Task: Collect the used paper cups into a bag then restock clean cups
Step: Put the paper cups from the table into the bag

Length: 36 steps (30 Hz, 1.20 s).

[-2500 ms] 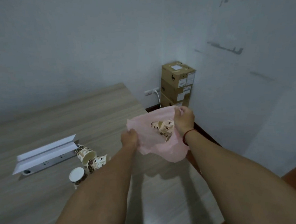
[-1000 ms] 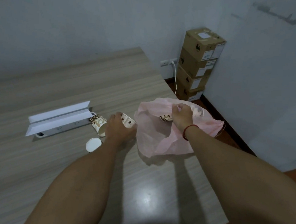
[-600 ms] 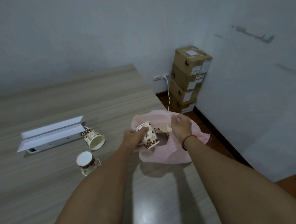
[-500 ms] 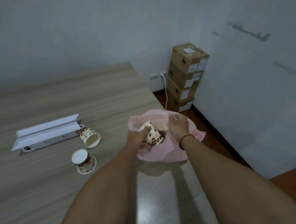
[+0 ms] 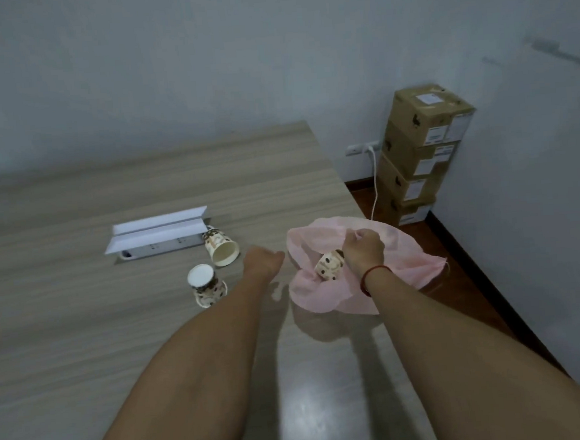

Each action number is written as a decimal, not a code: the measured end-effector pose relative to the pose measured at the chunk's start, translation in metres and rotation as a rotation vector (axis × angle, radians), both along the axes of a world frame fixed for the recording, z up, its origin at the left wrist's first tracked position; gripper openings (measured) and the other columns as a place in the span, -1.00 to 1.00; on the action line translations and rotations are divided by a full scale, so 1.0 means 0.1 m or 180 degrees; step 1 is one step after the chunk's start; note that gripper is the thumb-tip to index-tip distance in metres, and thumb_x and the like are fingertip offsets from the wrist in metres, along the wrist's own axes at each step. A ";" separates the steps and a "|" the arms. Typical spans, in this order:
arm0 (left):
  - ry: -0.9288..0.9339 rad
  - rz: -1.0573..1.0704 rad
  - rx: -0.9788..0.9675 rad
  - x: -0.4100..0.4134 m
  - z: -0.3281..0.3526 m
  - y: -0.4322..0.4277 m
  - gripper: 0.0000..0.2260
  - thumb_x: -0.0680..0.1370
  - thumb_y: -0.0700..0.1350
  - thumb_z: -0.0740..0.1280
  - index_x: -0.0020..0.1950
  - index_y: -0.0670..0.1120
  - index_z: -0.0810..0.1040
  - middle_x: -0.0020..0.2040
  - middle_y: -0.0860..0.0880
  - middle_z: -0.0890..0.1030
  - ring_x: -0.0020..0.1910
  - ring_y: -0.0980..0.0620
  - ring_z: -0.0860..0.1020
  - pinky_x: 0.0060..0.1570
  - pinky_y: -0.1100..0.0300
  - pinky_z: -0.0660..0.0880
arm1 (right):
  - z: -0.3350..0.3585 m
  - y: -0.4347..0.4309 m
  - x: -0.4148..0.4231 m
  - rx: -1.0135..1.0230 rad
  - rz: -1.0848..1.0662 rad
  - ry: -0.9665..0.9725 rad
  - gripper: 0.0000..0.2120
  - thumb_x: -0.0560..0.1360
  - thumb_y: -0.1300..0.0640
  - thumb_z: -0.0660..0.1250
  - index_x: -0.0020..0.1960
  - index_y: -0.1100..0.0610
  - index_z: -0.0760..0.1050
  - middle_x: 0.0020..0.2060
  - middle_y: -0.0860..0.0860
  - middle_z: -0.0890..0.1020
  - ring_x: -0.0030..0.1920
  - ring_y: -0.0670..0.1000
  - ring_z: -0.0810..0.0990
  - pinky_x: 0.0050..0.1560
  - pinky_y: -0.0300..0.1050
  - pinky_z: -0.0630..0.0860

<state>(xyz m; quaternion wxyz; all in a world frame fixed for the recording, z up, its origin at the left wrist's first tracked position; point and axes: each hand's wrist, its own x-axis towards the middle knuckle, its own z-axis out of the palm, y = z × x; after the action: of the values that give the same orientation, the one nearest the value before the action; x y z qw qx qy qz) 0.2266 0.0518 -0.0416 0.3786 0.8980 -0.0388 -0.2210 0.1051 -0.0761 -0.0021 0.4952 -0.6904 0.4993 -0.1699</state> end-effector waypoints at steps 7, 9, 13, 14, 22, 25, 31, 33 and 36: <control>-0.0673 -0.0257 0.1100 0.40 -0.01 0.60 -0.57 0.48 -0.02 0.36 0.30 -0.14 0.46 0.25 -0.17 0.53 0.28 -0.19 0.48 0.22 0.01 0.43 | 0.05 0.25 0.37 0.0143 0.0001 0.0131 -0.64 0.59 0.07 0.16 0.27 0.25 0.48 0.25 0.19 0.55 0.25 0.23 0.52 0.24 -0.01 0.43; -0.0539 -0.0282 0.1395 0.53 -0.08 0.77 -0.51 0.44 -0.01 0.38 0.34 -0.11 0.43 0.28 -0.17 0.49 0.30 -0.20 0.45 0.25 0.00 0.41 | 0.02 0.32 0.45 0.0155 -0.0040 0.0156 -0.65 0.59 0.09 0.17 0.27 0.26 0.48 0.25 0.19 0.55 0.25 0.23 0.52 0.23 -0.02 0.43; -0.0222 -0.0325 0.1690 0.77 -0.22 0.99 -0.47 0.44 0.01 0.41 0.36 -0.09 0.38 0.35 -0.19 0.40 0.35 -0.22 0.38 0.29 -0.05 0.36 | -0.07 0.41 0.58 0.0170 -0.0167 0.0222 -0.66 0.59 0.11 0.17 0.27 0.26 0.47 0.25 0.19 0.55 0.22 0.22 0.53 0.19 -0.03 0.45; -0.0192 -0.0366 0.1689 0.81 -0.26 1.03 -0.47 0.44 0.01 0.42 0.35 -0.08 0.39 0.35 -0.18 0.41 0.35 -0.21 0.39 0.28 -0.05 0.37 | -0.10 0.43 0.59 0.0170 -0.0183 0.0256 -0.66 0.59 0.12 0.17 0.28 0.26 0.47 0.25 0.19 0.54 0.22 0.21 0.53 0.17 -0.05 0.45; -0.0357 -0.0460 0.1409 0.85 -0.32 1.06 -0.51 0.43 0.05 0.42 0.31 -0.07 0.45 0.27 -0.16 0.50 0.26 -0.20 0.49 0.19 -0.02 0.46 | -0.16 0.49 0.57 0.0222 -0.0193 0.0266 -0.66 0.58 0.12 0.18 0.26 0.28 0.49 0.20 0.20 0.57 0.17 0.21 0.57 0.11 -0.11 0.46; -0.0576 -0.0271 0.1178 0.71 -0.21 0.93 -0.43 0.48 0.24 0.27 0.37 -0.08 0.41 0.27 -0.20 0.50 0.27 -0.22 0.46 0.20 -0.03 0.43 | -0.11 0.46 0.51 0.0224 -0.0174 0.0212 -0.67 0.57 0.12 0.19 0.21 0.28 0.52 0.18 0.21 0.58 0.15 0.22 0.57 0.15 -0.05 0.48; -0.0315 0.0153 -0.0027 0.33 0.01 0.45 -0.50 0.54 0.19 0.20 0.29 -0.16 0.48 0.28 -0.24 0.52 0.28 -0.23 0.47 0.25 0.01 0.39 | 0.09 0.32 0.31 0.0170 -0.0193 0.0080 -0.67 0.57 0.12 0.18 0.21 0.29 0.51 0.18 0.22 0.59 0.21 0.23 0.54 0.27 0.01 0.45; -0.0097 0.0195 -0.0431 0.18 0.07 0.24 -0.54 0.56 0.13 0.21 0.28 -0.18 0.46 0.26 -0.25 0.53 0.27 -0.21 0.48 0.23 0.05 0.38 | 0.13 0.27 0.21 0.0164 -0.0221 0.0088 -0.66 0.59 0.11 0.17 0.25 0.28 0.48 0.21 0.22 0.57 0.23 0.22 0.52 0.29 0.01 0.43; 0.0167 0.0150 -0.0809 -0.07 0.13 -0.03 -0.57 0.56 0.10 0.24 0.26 -0.20 0.48 0.22 -0.20 0.57 0.22 -0.18 0.52 0.19 0.10 0.42 | 0.16 0.18 0.04 0.0150 -0.0273 0.0102 -0.64 0.60 0.11 0.18 0.30 0.28 0.46 0.26 0.21 0.53 0.27 0.21 0.49 0.28 -0.05 0.39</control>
<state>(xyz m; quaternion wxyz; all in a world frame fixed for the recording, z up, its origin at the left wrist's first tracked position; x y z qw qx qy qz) 0.2192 0.0483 -0.0291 0.4954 0.8373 -0.0355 -0.2287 0.1092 -0.0580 0.0137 0.4956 -0.6591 0.5401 -0.1681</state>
